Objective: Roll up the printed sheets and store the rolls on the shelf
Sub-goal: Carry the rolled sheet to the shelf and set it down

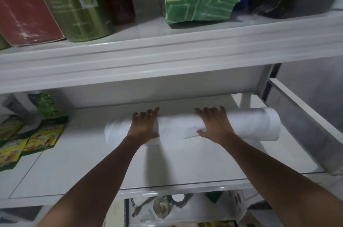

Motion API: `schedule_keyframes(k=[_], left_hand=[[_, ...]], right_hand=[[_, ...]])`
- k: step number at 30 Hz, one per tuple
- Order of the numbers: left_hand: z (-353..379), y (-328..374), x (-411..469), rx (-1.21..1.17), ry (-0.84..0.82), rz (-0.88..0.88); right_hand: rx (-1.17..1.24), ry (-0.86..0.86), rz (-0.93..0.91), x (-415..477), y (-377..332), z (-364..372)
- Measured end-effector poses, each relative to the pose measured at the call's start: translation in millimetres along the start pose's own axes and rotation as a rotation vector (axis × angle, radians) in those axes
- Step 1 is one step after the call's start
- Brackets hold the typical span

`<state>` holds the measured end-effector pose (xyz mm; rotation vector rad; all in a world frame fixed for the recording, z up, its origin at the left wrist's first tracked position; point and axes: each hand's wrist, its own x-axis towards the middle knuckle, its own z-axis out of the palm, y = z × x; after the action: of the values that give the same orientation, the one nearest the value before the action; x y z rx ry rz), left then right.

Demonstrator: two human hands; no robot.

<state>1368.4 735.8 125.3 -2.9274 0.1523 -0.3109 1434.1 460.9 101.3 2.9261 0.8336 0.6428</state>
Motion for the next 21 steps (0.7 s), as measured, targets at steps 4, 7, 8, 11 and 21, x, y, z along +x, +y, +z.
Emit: schedule_keyframes(k=[4, 7, 8, 11, 21], left_hand=[[7.5, 1.5, 3.5, -0.005, -0.015, -0.008], [15.2, -4.4, -0.8, -0.048, -0.058, 0.028], [15.5, -6.5, -2.6, -0.051, -0.067, 0.029], [11.3, -9.0, -6.8, -0.081, -0.063, 0.049], [4.9, -3.8, -15.8, -0.134, -0.093, 0.106]], right_hand=[[0.010, -0.123, 0.016, 9.9, 2.2, 1.3], [0.010, -0.205, 0.012, 9.6, 8.0, -0.8], [0.014, -0.196, 0.006, 8.2, 9.1, -2.4], [0.031, -0.177, -0.013, 4.0, 8.1, -6.7], [0.090, -0.128, -0.051, -7.2, 0.5, -14.7]])
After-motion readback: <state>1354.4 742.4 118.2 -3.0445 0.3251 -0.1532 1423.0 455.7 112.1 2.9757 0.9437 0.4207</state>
